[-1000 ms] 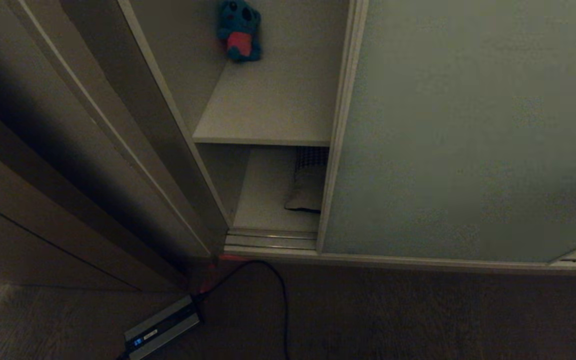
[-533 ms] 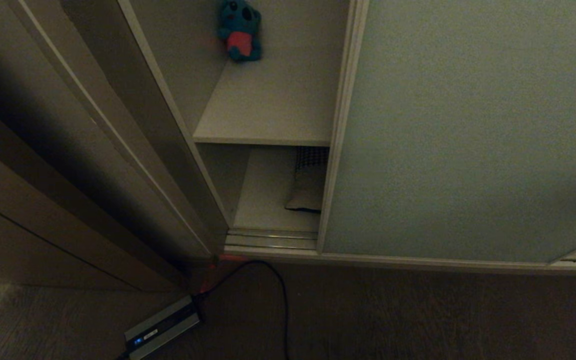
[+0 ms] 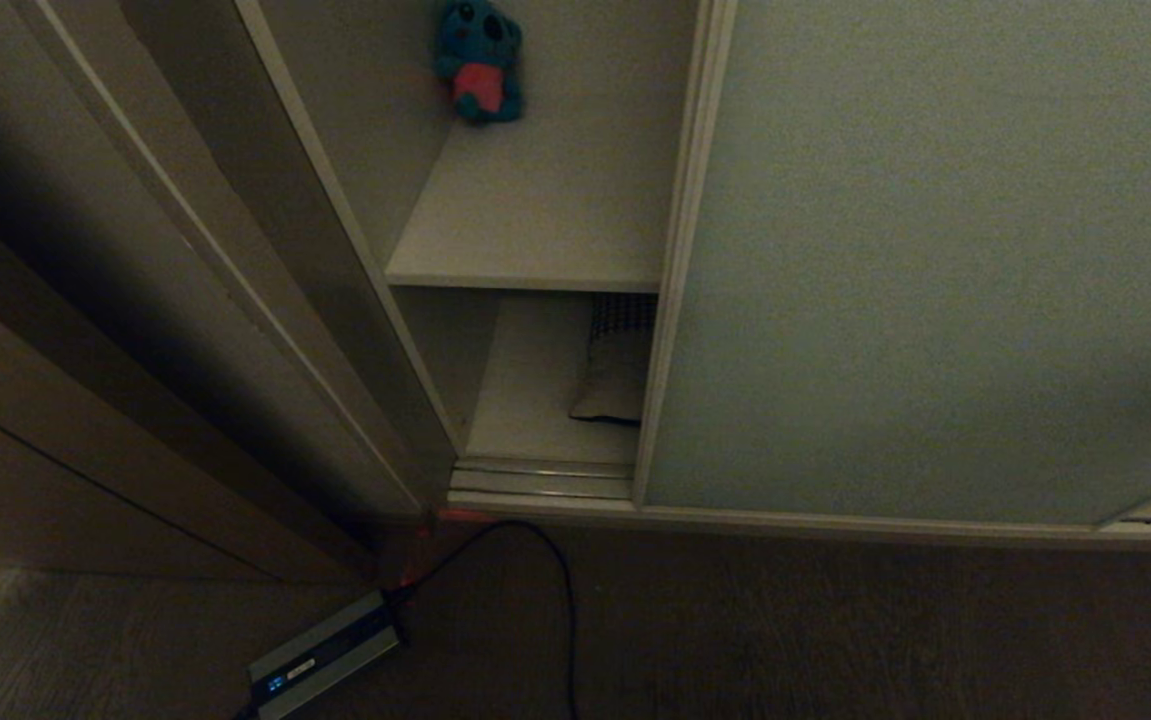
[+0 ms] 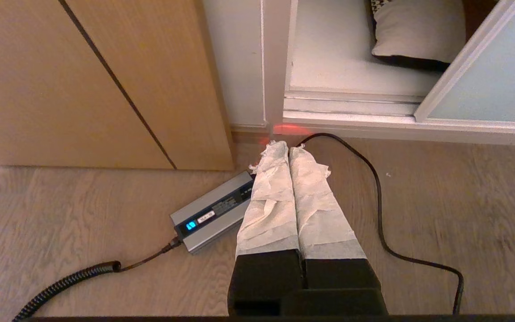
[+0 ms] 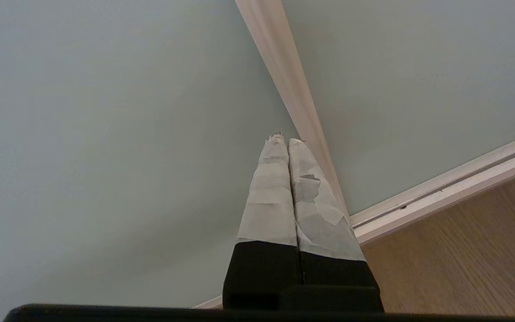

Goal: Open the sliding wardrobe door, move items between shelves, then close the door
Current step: Close the door

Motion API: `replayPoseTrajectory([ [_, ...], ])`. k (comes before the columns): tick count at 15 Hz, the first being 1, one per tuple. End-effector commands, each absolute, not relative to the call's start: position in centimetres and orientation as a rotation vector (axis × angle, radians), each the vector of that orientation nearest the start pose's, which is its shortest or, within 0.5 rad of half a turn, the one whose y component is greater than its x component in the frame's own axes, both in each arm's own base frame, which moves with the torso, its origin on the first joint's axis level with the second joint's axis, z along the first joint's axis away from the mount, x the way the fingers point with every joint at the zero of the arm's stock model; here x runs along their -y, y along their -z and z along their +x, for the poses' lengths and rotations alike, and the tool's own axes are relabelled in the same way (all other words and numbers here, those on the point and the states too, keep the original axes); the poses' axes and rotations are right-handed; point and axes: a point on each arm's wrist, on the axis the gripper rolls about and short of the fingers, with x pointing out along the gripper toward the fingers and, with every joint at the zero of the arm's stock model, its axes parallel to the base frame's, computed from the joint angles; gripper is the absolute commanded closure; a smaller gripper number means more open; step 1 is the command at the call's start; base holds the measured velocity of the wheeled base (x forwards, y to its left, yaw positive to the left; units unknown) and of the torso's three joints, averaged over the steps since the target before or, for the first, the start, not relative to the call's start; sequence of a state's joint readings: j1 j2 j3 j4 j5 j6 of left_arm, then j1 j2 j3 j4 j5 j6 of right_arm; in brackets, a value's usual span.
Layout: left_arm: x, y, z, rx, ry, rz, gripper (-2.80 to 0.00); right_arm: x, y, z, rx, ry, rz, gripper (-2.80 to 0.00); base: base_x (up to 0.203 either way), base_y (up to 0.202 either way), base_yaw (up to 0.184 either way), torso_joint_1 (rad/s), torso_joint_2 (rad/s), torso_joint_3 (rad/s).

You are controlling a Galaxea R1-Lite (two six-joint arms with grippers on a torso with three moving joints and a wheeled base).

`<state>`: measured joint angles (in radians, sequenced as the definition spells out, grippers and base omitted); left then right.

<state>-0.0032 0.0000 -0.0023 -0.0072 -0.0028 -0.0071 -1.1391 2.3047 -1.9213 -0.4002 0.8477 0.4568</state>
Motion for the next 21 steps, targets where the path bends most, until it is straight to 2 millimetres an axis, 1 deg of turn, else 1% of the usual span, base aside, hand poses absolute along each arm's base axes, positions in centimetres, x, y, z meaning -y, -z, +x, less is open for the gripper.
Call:
replayPoseTrajectory([
  [1, 0.0, -7.7, -2.3, 0.011, 0.006, -0.008, 0.0, 43.3, -23.4, 21.7, 0.081, 0.279, 0.435, 0.0, 0.0, 0.0, 0.0, 0.0, 0.0, 0.0],
  [4, 0.0, -7.7, -2.3, 0.011, 0.006, -0.008, 0.0, 43.7, -23.8, 20.5, 0.091, 0.3, 0.428, 0.0, 0.0, 0.0, 0.0, 0.0, 0.0, 0.0],
  [7, 0.0, -7.7, -2.3, 0.012, 0.006, -0.008, 0.0, 44.5, -22.6, 20.6, 0.098, 0.302, 0.412, 0.0, 0.0, 0.0, 0.0, 0.0, 0.0, 0.0],
  [10, 0.0, -7.7, -2.3, 0.011, 0.006, -0.008, 0.0, 45.1, -21.1, 21.5, 0.115, 0.317, 0.396, 0.0, 0.0, 0.0, 0.0, 0.0, 0.0, 0.0],
  [15, 0.0, -7.7, -2.3, 0.011, 0.006, -0.008, 0.0, 45.5, -18.5, 23.7, 0.122, 0.338, 0.396, 0.0, 0.0, 0.0, 0.0, 0.0, 0.0, 0.0],
  [17, 0.0, -7.7, -2.3, 0.011, 0.006, -0.008, 0.0, 45.4, -18.0, 24.3, 0.125, 0.335, 0.393, 0.0, 0.0, 0.0, 0.0, 0.0, 0.0, 0.0],
  [21, 0.0, -7.7, -2.3, 0.012, 0.006, -0.008, 0.0, 44.9, -17.8, 25.4, 0.118, 0.314, 0.397, 0.0, 0.0, 0.0, 0.0, 0.0, 0.0, 0.0],
])
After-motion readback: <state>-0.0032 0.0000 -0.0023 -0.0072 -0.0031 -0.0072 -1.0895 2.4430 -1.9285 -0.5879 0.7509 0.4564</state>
